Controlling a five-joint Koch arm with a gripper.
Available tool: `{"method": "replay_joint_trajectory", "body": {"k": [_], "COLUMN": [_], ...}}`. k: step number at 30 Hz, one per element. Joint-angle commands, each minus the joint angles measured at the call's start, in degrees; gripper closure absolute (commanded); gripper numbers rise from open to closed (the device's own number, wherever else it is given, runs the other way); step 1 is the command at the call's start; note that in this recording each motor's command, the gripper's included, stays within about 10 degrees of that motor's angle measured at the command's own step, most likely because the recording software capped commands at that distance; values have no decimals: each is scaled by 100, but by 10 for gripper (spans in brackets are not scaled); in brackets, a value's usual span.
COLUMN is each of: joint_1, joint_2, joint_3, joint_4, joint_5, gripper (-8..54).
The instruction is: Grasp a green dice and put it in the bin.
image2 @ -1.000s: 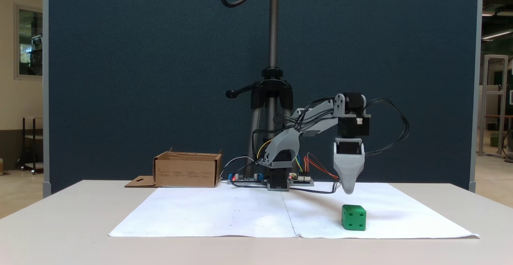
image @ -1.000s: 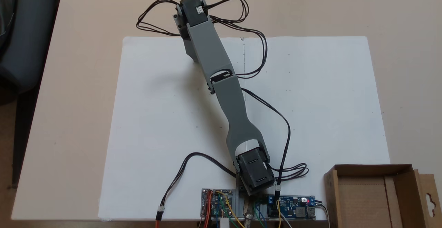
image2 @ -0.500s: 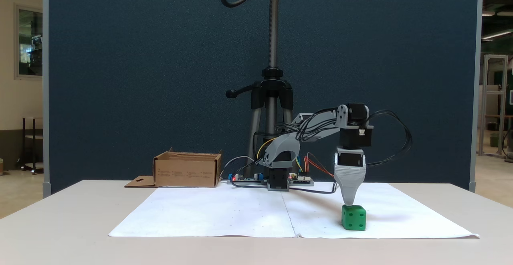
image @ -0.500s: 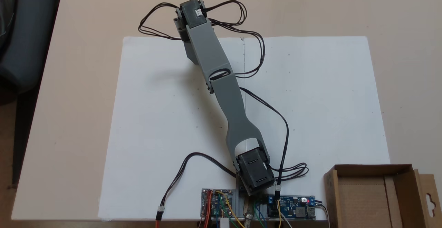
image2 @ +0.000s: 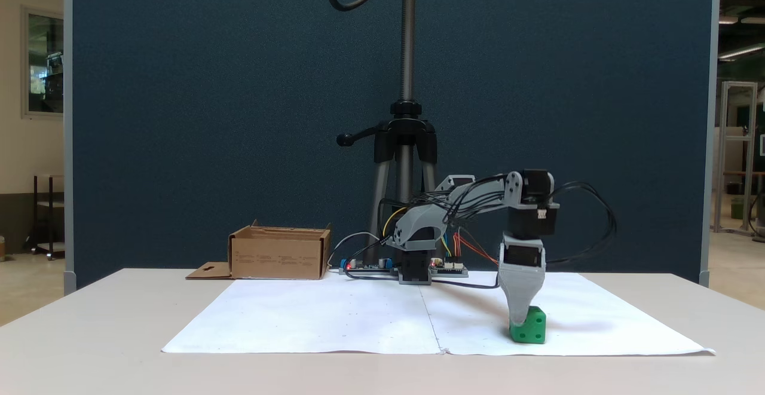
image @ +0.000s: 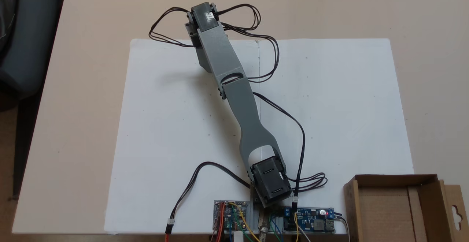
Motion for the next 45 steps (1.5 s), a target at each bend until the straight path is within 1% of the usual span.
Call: {"method": "replay_joint_trajectory", "body": {"k": [1,33,45], "joint_1": [-105,-88,-624], "joint_2": [176,9,-26], "joint_3": [-264,-255,-237], "joint_4": [1000,545,378], "joint_5": [448,439,431], "gripper": [18,25,30]}}
